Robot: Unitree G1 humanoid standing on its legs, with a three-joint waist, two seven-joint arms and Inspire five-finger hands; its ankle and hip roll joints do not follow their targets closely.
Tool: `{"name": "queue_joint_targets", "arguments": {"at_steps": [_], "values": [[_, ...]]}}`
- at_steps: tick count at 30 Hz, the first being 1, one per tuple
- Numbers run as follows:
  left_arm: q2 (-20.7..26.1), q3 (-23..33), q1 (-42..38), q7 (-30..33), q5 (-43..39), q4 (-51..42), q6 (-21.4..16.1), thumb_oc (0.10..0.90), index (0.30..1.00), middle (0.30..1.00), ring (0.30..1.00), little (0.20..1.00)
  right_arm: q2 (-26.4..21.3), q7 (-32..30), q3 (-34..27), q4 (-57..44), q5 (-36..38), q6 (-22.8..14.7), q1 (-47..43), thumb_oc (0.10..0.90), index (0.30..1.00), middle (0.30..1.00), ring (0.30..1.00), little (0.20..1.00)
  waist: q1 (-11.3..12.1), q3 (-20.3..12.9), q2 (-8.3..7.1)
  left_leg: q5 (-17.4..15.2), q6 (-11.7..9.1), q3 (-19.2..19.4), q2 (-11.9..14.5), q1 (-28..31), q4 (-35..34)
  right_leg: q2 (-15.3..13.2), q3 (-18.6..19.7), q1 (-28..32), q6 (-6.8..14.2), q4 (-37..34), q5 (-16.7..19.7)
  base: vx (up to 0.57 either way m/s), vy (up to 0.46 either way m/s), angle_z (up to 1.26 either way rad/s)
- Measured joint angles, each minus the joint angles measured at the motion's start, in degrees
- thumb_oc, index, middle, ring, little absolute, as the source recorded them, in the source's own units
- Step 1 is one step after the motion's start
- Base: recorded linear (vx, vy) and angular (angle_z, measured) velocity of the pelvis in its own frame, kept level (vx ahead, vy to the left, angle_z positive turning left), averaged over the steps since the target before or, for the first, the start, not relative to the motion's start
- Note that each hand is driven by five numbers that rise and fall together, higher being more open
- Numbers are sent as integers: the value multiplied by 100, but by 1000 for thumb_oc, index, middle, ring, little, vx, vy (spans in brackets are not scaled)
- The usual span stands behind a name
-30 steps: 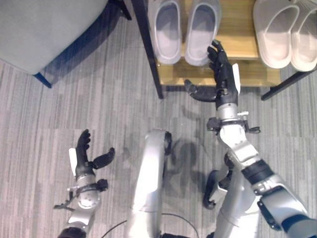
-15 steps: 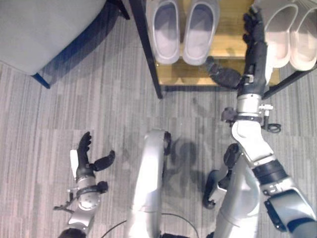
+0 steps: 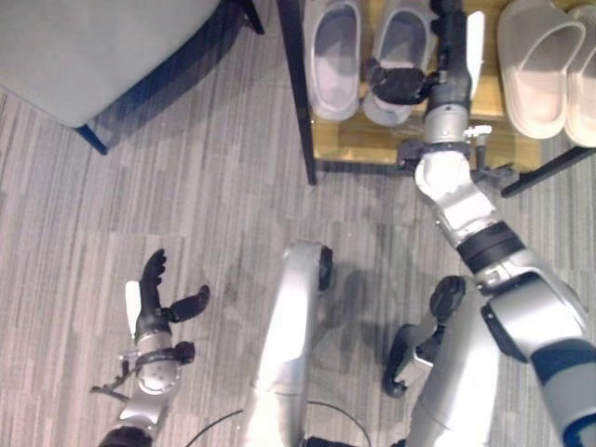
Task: Arrange the slippers neatly on the shoe rack.
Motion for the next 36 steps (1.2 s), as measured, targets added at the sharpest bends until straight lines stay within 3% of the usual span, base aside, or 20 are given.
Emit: {"name": "queue_joint_targets", "arguments": {"at_steps": [4,6,8,14,18,21,24,36], "values": [[1,-229,16,-31,-62,193,-5,800,900,900,900,900,310,-51,-2,408,325,31,7,800,900,900,900,900,33,1,1,-15,21,21,2,-5,-1,-1,23,-17,5,-5,-2,1,42,0],[-19,-291,34,-34,-209,314,-6,800,900,900,900,900,351,-331,-232,99,296,37,177,800,900,900,900,900,24,1,2,-34,26,63,7,-8,-10,11,65,-45,26,-6,-12,6,15,-1],[-18,-272,-26,-28,-221,412,-5,800,900,900,900,900,295,-598,-817,-533,156,-59,517,800,900,900,900,900,5,2,8,-34,19,109,2,-6,-15,10,108,-44,83,1,-40,0,0,0],[-19,-272,-137,-25,-182,435,-11,800,900,900,900,900,130,-674,-1184,-630,506,-543,514,800,900,900,900,900,-64,1,12,-33,17,118,-1,-3,-15,5,115,-41,94,8,-48,0,0,0],[-30,-287,-167,-32,-187,501,-5,800,900,900,900,900,117,-627,-1182,-979,711,-716,518,800,900,900,900,900,-156,1,12,-33,17,123,1,8,-16,1,117,-43,90,15,-50,-2,8,0],[-29,-289,-182,-36,-189,489,-7,800,900,900,900,900,82,-629,-1104,-598,713,-764,443,800,900,900,900,900,-127,0,11,-33,19,129,-2,18,-16,-12,127,-32,77,26,-55,-6,22,1],[-29,-289,-186,-106,-268,456,-19,800,900,900,900,900,-151,-481,-526,565,733,-464,78,800,900,900,900,900,-72,-1,8,-44,44,125,-7,13,-15,-20,124,-29,74,25,-57,0,0,0],[-26,-499,-217,-421,-674,531,-26,800,900,900,900,900,-150,1,-184,865,1371,-247,24,800,900,900,900,900,-81,-1,7,-50,51,111,5,-4,-5,-29,104,-51,66,21,-62,4,24,0]]}}
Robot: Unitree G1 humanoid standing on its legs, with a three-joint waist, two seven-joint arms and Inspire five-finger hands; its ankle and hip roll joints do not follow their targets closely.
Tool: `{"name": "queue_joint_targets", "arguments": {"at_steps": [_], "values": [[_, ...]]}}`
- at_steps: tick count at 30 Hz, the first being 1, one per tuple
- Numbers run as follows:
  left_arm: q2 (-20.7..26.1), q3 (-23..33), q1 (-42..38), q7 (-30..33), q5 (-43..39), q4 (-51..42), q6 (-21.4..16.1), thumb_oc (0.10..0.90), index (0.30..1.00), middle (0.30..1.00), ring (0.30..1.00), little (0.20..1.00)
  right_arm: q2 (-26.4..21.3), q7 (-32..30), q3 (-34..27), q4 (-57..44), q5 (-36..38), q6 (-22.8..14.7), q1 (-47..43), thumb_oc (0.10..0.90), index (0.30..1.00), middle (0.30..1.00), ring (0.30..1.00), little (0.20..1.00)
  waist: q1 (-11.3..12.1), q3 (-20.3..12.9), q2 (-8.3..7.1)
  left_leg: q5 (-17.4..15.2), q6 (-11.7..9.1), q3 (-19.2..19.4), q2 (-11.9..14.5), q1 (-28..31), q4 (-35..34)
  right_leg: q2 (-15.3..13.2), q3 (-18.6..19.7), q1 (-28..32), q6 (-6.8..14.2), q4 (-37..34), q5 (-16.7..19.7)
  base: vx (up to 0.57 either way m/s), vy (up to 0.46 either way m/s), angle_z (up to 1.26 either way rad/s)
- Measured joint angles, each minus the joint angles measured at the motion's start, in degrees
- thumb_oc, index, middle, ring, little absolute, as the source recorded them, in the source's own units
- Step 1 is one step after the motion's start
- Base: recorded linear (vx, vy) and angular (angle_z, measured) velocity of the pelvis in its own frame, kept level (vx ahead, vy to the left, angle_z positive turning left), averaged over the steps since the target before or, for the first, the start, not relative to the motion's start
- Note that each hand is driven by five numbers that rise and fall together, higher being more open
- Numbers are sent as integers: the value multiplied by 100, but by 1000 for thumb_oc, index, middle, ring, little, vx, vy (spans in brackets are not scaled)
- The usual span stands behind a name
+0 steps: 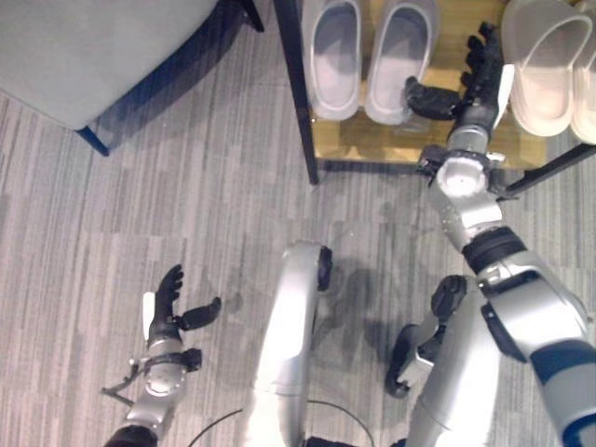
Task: Arrange the slippers neatly on the shoe rack.
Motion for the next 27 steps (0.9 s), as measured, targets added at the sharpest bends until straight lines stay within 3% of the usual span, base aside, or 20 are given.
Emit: {"name": "queue_joint_targets", "arguments": {"at_steps": [16,23,27], "values": [[7,-92,-73,-110,8,270,3,800,900,900,900,900,231,486,369,-65,643,-27,-254,800,900,900,900,900,-20,0,0,-33,-17,1,10,-10,-8,11,-8,-6,-13,-36,-11,2,2,0],[8,-232,-59,-111,20,444,6,800,900,900,900,900,259,479,353,-60,927,-37,-311,800,900,900,900,900,-35,-1,0,-31,-20,3,15,-6,-9,16,-4,-7,-14,-29,-11,0,0,0],[7,-233,-51,-109,19,507,7,800,900,900,900,900,232,327,360,-60,705,-12,-321,800,900,900,900,900,-31,-1,0,-30,-21,6,9,-8,-9,14,-3,-7,-14,-28,-12,-10,-4,0]]}}
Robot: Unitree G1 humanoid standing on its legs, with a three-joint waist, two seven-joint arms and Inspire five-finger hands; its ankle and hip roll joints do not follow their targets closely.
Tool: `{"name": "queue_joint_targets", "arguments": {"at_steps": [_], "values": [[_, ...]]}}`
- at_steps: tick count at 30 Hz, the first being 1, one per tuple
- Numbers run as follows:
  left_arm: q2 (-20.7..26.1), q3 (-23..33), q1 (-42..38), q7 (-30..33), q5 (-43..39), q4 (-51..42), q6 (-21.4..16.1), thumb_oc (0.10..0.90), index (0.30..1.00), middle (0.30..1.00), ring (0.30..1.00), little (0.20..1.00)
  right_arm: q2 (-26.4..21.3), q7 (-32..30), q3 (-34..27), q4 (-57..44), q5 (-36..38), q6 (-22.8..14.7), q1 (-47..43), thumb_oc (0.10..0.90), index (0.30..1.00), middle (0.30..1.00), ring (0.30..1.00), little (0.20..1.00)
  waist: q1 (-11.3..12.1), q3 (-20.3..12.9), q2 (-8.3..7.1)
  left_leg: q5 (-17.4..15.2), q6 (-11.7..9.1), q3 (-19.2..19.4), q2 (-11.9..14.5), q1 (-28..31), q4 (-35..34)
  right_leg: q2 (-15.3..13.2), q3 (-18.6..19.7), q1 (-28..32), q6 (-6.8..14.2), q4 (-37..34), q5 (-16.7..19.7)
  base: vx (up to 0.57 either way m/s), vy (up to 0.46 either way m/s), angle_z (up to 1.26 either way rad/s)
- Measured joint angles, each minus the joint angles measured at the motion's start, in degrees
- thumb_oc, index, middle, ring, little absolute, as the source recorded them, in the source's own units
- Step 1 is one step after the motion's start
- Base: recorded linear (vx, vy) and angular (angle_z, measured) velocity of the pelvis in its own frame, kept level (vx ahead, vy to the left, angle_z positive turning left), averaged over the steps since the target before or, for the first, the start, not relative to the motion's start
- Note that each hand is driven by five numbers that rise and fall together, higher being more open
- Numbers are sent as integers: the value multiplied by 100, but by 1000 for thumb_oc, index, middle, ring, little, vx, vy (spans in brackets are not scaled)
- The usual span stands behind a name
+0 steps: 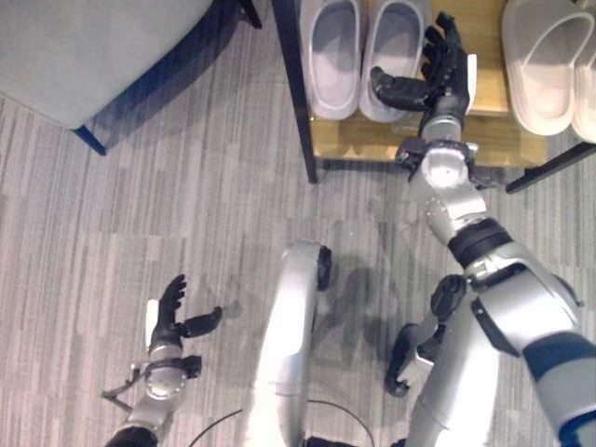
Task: Arrange the slippers neatly on the shoe rack.
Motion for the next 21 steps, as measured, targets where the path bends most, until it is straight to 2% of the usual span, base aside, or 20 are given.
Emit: {"name": "queue_joint_targets", "arguments": {"at_steps": [5,7,12,13,16,17,20,21], "values": [[-5,0,-6,8,9,2,-1,800,900,900,900,900,-147,-450,-127,-353,-800,8,89,800,900,900,900,900,-12,0,0,0,1,17,-9,-2,0,-3,13,-1,0,0,-1,-15,-5,0],[-5,0,-6,9,11,5,1,800,900,900,900,900,-220,-515,-136,-486,-846,-14,88,800,900,900,900,900,-22,0,0,0,1,16,-7,1,-1,-4,14,-1,0,0,-1,0,0,0],[-26,6,-122,79,295,-65,18,800,900,900,900,900,-685,-685,-489,-1947,-1565,-45,541,800,900,900,900,900,-74,1,-2,4,-3,25,-12,17,-10,-5,20,10,0,3,-1,-42,-33,1],[-56,67,-136,133,420,-171,28,800,900,900,900,900,-787,-721,-725,-2690,-1784,-40,953,800,900,900,900,900,-92,0,-6,2,6,41,-19,19,-35,-3,34,17,1,-8,-3,-15,-22,4],[-87,185,-147,155,531,-357,71,800,900,900,900,900,-861,-685,-923,-3452,-2206,-188,1482,800,900,900,900,900,-208,1,-16,4,20,90,-26,49,-79,15,76,22,8,-25,-7,-9,-56,5],[-178,454,-133,172,645,-598,78,800,900,900,900,900,-862,-656,-1309,-4178,-2351,-234,2122,800,900,900,900,900,-204,3,-73,23,37,135,-65,45,-157,-5,113,23,47,-57,-25,-35,-72,15],[-294,852,-543,285,688,-882,200,800,900,900,900,900,-777,-419,-1964,-5267,-2603,-295,3567,800,900,900,900,900,-369,-4,-255,201,59,265,-126,111,-716,-27,163,8,69,-461,22,-184,-130,22],[-300,1083,-683,379,754,-1062,222,800,900,900,900,900,-552,-348,-2205,-5588,-2594,-411,4225,800,900,900,900,900,-453,-9,-365,463,-94,314,-244,124,-1220,-28,131,24,127,-898,183,-181,-73,28]]}}
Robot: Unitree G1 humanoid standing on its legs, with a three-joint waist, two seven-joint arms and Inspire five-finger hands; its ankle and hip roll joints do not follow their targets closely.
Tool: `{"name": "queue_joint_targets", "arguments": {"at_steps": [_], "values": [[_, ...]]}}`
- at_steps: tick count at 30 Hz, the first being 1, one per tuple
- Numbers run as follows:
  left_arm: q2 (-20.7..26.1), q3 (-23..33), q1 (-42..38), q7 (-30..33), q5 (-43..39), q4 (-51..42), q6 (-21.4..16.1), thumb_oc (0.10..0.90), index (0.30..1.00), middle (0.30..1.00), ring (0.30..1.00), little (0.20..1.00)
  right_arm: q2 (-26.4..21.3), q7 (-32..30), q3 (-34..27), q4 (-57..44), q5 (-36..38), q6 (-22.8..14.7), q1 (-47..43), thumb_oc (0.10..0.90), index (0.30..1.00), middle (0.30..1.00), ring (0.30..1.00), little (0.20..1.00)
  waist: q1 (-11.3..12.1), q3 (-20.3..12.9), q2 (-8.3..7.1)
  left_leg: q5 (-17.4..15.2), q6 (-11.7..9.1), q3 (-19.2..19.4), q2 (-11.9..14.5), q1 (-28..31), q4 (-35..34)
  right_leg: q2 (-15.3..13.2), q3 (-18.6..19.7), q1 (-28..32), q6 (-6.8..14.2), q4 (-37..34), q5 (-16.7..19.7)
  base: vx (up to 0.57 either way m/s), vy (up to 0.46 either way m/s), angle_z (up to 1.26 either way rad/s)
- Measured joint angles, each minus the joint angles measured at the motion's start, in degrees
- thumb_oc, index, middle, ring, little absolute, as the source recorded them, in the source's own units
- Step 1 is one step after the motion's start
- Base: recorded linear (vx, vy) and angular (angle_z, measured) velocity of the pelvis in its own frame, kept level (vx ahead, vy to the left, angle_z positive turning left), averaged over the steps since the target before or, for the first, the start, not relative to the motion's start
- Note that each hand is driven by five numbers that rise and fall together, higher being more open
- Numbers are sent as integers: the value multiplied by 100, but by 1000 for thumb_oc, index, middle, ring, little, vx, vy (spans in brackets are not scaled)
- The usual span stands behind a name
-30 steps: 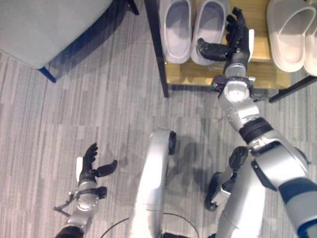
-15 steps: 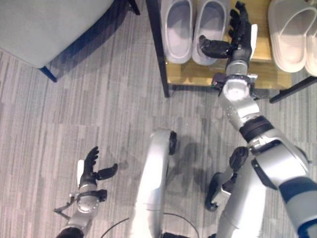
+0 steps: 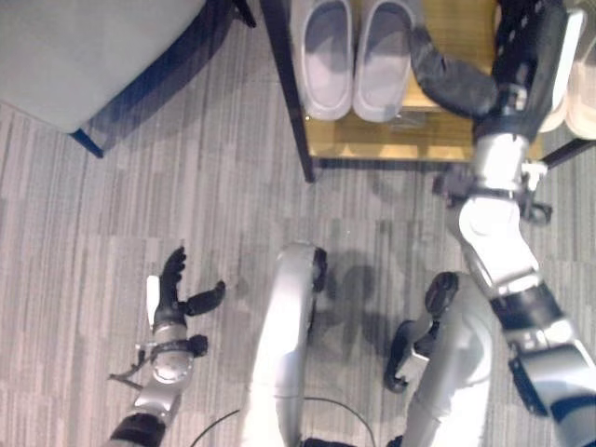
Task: Arrange the slippers neatly on the shoe rack.
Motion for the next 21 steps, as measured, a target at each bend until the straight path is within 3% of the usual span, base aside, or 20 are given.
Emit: {"name": "queue_joint_targets", "arguments": {"at_steps": [1,3,7,12,14,15,18,19,21], "values": [[32,50,-179,56,106,-56,30,800,900,900,900,900,76,46,-60,9,22,-52,225,800,900,900,900,900,-153,2,-22,143,-16,-23,-18,46,-272,-24,-47,45,-88,-236,88,-275,-103,43],[18,167,-558,125,410,-421,65,800,900,900,900,900,291,228,-442,-11,229,-36,939,800,900,900,900,900,-347,3,-10,499,-110,-85,-222,152,-1008,-185,-186,221,-61,-867,302,-150,-27,40],[17,276,-589,102,1062,-1311,-51,800,900,900,900,900,613,607,-556,-4,282,-13,1763,800,900,900,900,900,-482,-13,-3,637,-128,-215,-133,652,-1768,-217,-494,717,-260,-1697,533,-178,-3,-8],[-620,346,-7,5,1254,-964,57,800,900,900,900,900,687,1259,-459,-213,210,74,2928,800,900,900,900,900,-544,-72,1,823,-139,-246,10,2045,-2988,-229,-833,2144,-329,-2979,800,-78,-18,-2],[-751,268,337,-48,1221,-786,166,800,900,900,900,900,693,1361,-426,19,202,166,3077,800,900,900,900,900,-553,-110,-68,969,-156,-245,41,2584,-3514,-230,-938,2694,-318,-3506,961,-4,-80,0],[-808,265,786,-116,1226,-832,182,800,900,900,900,900,674,1394,-358,240,156,219,3185,800,900,900,900,900,-549,-309,-184,1114,-177,-246,35,2955,-4072,-244,-1045,3073,-331,-4013,1079,114,-107,16],[-767,302,1259,-267,1218,-716,327,800,900,900,900,900,558,1444,-274,999,-306,490,3155,800,900,900,900,900,-517,-564,-345,1518,-250,-308,96,4013,-5162,-280,-1451,4270,-289,-5150,1406,127,-47,31],[-719,242,1620,-295,1224,-620,302,800,900,900,900,900,521,1495,-233,1520,-694,506,3215,800,900,900,900,900,-428,-1345,-456,1691,-230,-222,136,4472,-5814,-259,-1526,4708,-311,-5777,1564,168,-29,17],[-557,115,1777,-478,1224,-560,234,800,900,900,900,900,498,1497,-239,1797,-978,422,3279,800,900,900,900,900,-374,-1536,-483,1934,-219,-149,131,5280,-6630,-231,-1568,5456,-234,-6547,1823,126,-15,2]]}}
